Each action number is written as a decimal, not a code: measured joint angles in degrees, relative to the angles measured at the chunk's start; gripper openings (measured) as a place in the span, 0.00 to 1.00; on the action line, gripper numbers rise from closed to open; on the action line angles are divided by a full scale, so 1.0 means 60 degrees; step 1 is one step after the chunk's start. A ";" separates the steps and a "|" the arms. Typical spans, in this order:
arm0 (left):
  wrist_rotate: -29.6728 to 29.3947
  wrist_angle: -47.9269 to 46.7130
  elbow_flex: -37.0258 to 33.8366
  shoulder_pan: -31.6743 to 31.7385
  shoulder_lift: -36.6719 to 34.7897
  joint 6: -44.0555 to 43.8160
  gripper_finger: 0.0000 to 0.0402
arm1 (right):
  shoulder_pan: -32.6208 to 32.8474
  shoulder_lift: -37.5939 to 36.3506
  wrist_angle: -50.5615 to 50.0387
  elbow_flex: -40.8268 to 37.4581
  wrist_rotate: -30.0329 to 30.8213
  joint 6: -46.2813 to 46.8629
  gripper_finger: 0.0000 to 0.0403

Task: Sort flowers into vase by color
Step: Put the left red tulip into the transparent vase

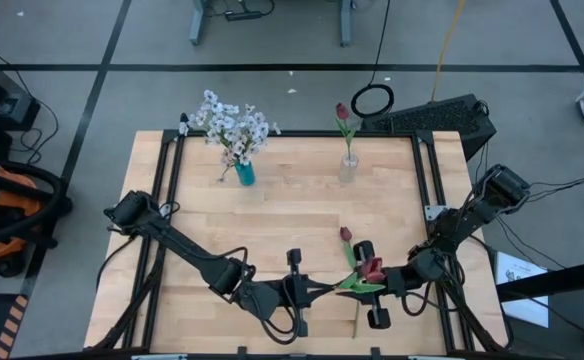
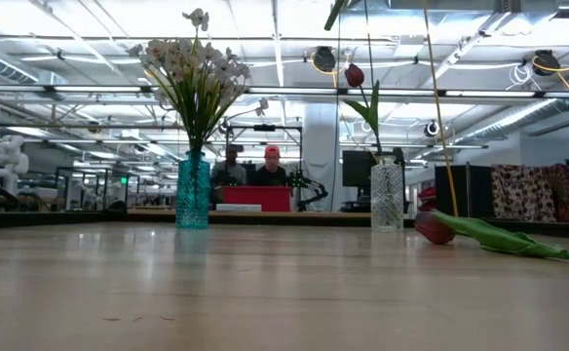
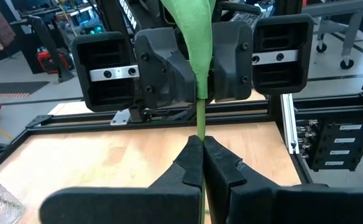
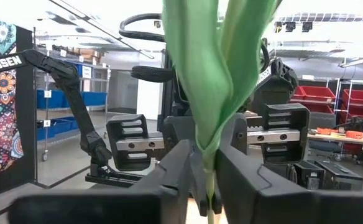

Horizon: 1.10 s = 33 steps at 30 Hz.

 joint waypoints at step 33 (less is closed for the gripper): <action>-0.3491 -0.1123 0.0000 -0.1196 -0.0018 -0.0484 0.71 | 0.0422 -0.0411 -0.0203 0.0004 0.1189 0.0113 0.00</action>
